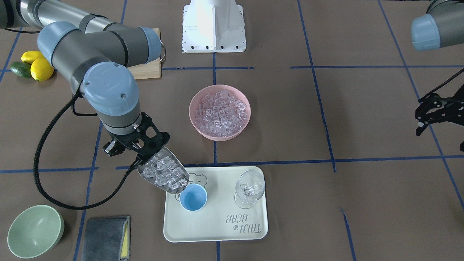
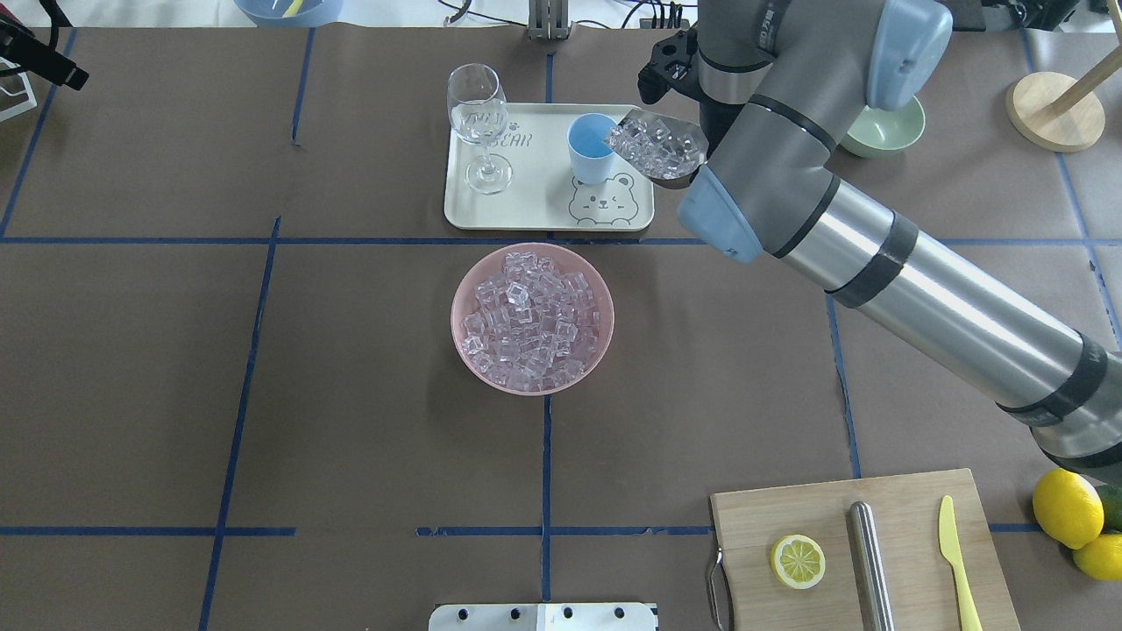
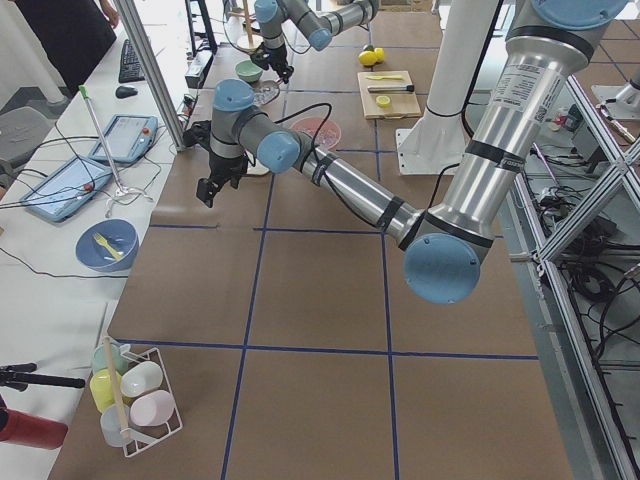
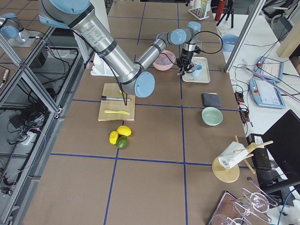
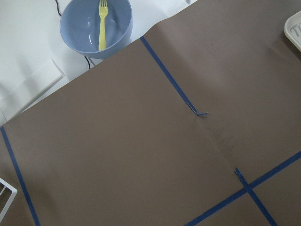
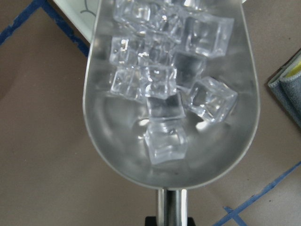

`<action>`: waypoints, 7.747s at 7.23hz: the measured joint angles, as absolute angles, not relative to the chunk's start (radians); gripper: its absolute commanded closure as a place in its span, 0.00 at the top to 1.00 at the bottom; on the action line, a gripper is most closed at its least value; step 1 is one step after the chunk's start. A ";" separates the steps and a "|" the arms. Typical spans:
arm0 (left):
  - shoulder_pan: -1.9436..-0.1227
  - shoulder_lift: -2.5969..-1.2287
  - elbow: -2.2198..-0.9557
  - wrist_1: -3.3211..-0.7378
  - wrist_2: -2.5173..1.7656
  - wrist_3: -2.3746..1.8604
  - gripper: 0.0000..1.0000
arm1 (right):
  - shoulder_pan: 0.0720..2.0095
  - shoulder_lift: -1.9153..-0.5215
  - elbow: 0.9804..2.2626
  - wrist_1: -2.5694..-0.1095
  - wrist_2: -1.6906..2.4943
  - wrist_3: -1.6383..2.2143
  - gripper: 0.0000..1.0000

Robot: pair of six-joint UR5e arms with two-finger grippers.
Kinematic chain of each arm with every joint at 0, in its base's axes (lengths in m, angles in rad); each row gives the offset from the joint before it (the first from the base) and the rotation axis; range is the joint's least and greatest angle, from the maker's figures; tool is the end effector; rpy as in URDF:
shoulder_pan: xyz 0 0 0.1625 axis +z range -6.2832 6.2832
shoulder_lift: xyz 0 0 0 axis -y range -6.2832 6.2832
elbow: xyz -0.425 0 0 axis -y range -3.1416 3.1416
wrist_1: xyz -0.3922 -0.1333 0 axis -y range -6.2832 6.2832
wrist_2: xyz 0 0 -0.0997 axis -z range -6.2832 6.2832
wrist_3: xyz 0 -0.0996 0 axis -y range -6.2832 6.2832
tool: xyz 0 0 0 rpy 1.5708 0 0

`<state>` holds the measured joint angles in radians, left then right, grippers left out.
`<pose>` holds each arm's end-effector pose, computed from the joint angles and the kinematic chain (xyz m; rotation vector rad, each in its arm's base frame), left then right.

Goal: Put ice in cup with scoop
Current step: 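Tilt the scoop over the blue cup with the right gripper to pour ice, then carry the empty scoop with the right gripper back to its table spot, then lower the scoop onto the table and open the right gripper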

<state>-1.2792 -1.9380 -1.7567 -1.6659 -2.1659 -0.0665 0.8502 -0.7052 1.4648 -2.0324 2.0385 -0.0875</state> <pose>0.1028 -0.6119 0.3587 0.5194 0.6805 0.4040 -0.4149 -0.6064 0.2236 0.1378 -0.5493 -0.8568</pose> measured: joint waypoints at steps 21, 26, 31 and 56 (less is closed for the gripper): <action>-1.275 -1.934 -1.743 -1.688 -2.166 -0.060 1.00 | 0.815 -0.451 1.188 -2.313 1.980 -0.087 0.00; -1.278 -1.931 -1.743 -1.682 -2.165 -0.073 1.00 | 0.966 -0.543 1.416 -2.337 2.126 0.017 0.00; -1.279 -1.922 -1.741 -1.677 -2.163 -0.104 1.00 | 1.030 -1.029 1.885 -2.343 2.197 0.220 0.00; -1.273 -1.922 -1.728 -1.675 -2.165 -0.166 1.00 | 0.888 -1.690 2.040 -1.560 2.187 0.788 1.00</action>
